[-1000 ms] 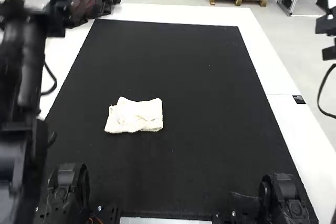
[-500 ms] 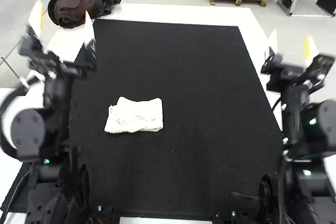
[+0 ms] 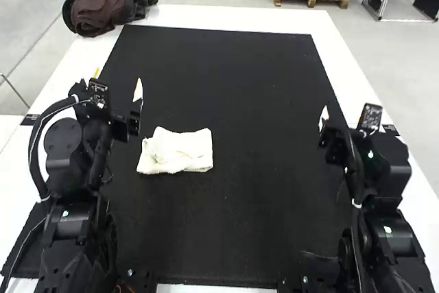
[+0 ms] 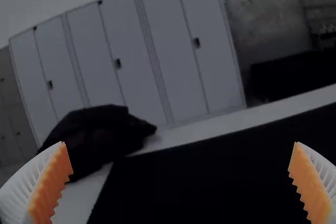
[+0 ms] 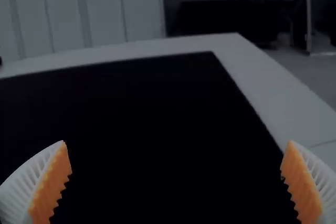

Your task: Fold the towel.

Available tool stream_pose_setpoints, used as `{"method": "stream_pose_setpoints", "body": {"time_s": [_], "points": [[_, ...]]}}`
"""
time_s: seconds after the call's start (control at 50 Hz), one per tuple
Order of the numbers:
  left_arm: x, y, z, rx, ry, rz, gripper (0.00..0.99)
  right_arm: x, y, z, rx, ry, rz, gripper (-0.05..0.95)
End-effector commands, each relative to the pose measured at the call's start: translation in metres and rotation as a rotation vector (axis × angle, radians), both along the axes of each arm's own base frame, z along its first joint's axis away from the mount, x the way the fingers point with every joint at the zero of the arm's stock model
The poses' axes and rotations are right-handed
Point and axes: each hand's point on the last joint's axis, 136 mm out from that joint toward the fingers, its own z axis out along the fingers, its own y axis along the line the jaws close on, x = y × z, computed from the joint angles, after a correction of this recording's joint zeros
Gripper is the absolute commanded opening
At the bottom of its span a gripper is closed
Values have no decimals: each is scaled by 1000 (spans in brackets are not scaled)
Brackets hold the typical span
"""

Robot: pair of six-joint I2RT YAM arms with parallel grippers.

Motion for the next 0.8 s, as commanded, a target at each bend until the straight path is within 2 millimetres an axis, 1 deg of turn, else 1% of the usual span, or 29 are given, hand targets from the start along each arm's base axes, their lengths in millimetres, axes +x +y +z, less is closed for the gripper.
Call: {"method": "stream_pose_setpoints", "body": {"time_s": [0.0, 0.02, 0.08, 0.14, 0.2, 0.3, 0.34, 0.4, 0.44, 0.46, 0.48, 0.5, 0.52, 0.54, 0.66, 0.78], "points": [[1, -1, -9, 15, 32, -6, 969, 0, -4, -2, 6, 1, -20, 921], [2, 0, -14, 35, 52, 4, 969, 0, -4, -1, 6, 0, -19, 921], [6, 0, -39, 99, 151, 16, 969, 0, -4, -1, 6, 0, -19, 921], [7, 1, -60, 103, 237, 14, 969, 0, -4, -2, 6, 1, -20, 921], [7, 1, -59, 105, 233, 14, 969, 0, -3, -2, 4, 3, -17, 921], [6, 5, -50, 77, 200, 34, 969, 0, -3, -2, 4, 1, -16, 921], [6, 7, -46, 13, 184, 35, 969, 0, -3, -2, 5, 1, -14, 921], [5, 22, -43, -112, 167, 98, 969, 0, -3, -2, 4, 3, -14, 921], [4, 28, -43, -163, 163, 121, 969, 0, -3, -2, 4, 3, -14, 921], [4, 32, -44, -191, 164, 144, 969, 0, -3, -2, 5, 1, -14, 921], [2, 42, -47, -226, 169, 196, 969, 0, -3, -2, 4, 3, -14, 921], [2, 45, -50, -236, 179, 211, 969, 0, -3, -2, 4, 3, -14, 921], [2, 46, -55, -248, 196, 216, 969, 0, -3, -2, 4, 3, -14, 921], [2, 47, -55, -259, 196, 219, 969, 0, -3, -2, 4, 3, -14, 921], [0, 54, -55, -280, 192, 244, 969, 0, -3, -2, 5, 1, -16, 921], [-1, 56, -55, -281, 191, 252, 969, 0, -3, -2, 3, 1, -14, 921]]}}
